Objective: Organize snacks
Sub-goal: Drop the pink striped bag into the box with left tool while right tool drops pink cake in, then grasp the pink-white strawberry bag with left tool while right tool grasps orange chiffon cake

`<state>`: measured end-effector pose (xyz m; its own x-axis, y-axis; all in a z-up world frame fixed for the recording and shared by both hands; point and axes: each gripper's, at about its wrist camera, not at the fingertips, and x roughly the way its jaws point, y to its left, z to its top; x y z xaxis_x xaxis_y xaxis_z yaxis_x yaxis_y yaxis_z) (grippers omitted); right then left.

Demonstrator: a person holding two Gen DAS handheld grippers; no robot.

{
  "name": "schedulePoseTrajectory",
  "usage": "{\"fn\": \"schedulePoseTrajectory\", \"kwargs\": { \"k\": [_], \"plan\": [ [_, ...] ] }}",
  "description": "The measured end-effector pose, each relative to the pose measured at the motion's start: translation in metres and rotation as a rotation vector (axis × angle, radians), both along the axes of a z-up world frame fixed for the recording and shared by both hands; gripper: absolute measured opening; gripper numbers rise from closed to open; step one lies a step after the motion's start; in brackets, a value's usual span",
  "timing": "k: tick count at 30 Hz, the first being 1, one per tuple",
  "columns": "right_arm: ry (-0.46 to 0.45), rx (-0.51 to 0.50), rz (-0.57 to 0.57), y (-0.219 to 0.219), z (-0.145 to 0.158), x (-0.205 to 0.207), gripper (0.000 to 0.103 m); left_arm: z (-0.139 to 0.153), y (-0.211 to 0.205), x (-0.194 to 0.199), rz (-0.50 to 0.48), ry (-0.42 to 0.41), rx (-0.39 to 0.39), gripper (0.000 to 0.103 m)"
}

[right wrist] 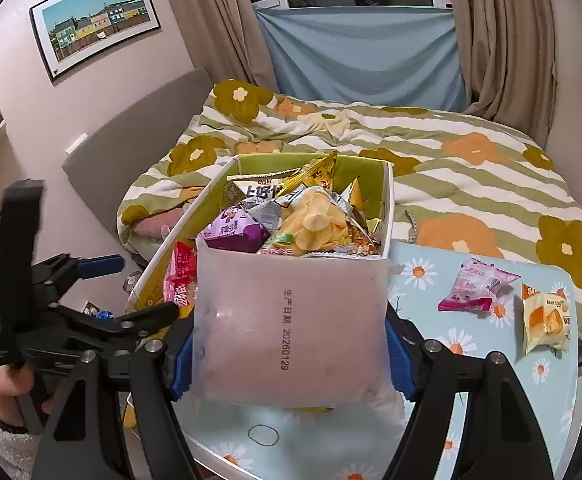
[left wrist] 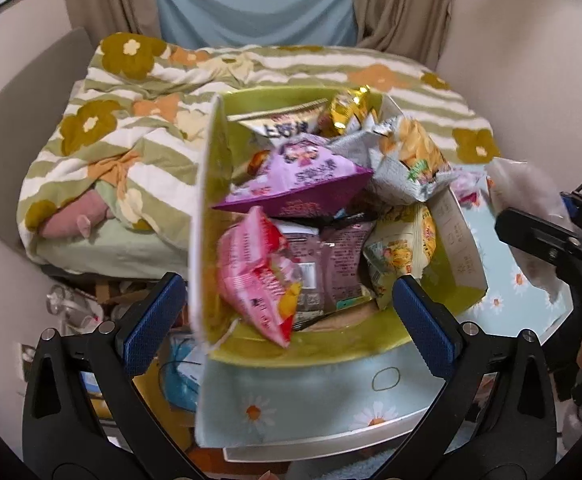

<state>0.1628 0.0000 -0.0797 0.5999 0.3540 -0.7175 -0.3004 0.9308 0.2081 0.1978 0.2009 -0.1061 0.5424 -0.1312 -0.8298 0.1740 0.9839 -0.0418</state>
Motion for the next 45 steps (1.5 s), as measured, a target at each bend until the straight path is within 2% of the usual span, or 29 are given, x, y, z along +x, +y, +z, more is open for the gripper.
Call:
{"fn": "schedulePoseTrajectory", "kwargs": {
  "k": [7, 13, 16, 17, 18, 20, 21, 27, 34, 41, 45],
  "plan": [
    [0.021, 0.017, 0.027, 0.037, -0.001, 0.011, 0.071, -0.004, 0.029, -0.006, 0.024, -0.003, -0.005, 0.103],
    [0.1, 0.041, 0.018, 0.062, -0.023, 0.029, 0.072, -0.014, 0.04, -0.013, 0.025, 0.011, -0.015, 0.103],
    [0.127, 0.04, -0.014, 0.068, -0.034, 0.032, 0.075, -0.019, 0.044, -0.015, 0.022, 0.015, -0.013, 0.103],
    [0.136, 0.044, -0.026, 0.068, -0.037, 0.032, 0.08, -0.021, 0.045, -0.015, 0.019, 0.015, -0.012, 0.103],
    [0.136, 0.065, -0.034, 0.066, -0.038, 0.03, 0.083, -0.023, 0.045, -0.016, 0.016, 0.016, -0.008, 0.103],
    [0.119, 0.097, -0.051, 0.06, -0.038, 0.025, 0.098, -0.026, 0.044, -0.017, 0.014, 0.019, -0.008, 0.103],
    [0.107, 0.097, -0.063, 0.058, -0.037, 0.022, 0.102, -0.028, 0.043, -0.017, 0.013, 0.019, -0.012, 0.103],
    [0.047, 0.058, -0.091, 0.046, -0.032, 0.007, 0.103, -0.026, 0.034, -0.018, -0.003, 0.011, -0.017, 0.103],
    [-0.015, 0.038, -0.111, 0.027, -0.012, -0.01, 0.103, 0.0, 0.014, -0.017, -0.041, -0.045, -0.021, 0.103],
    [-0.061, 0.034, -0.178, -0.014, 0.016, -0.024, 0.103, 0.029, -0.024, -0.015, -0.093, -0.095, -0.027, 0.103],
    [-0.084, 0.01, -0.216, -0.049, 0.027, -0.03, 0.103, 0.041, -0.06, -0.012, -0.114, -0.117, -0.035, 0.103]
  ]
}}
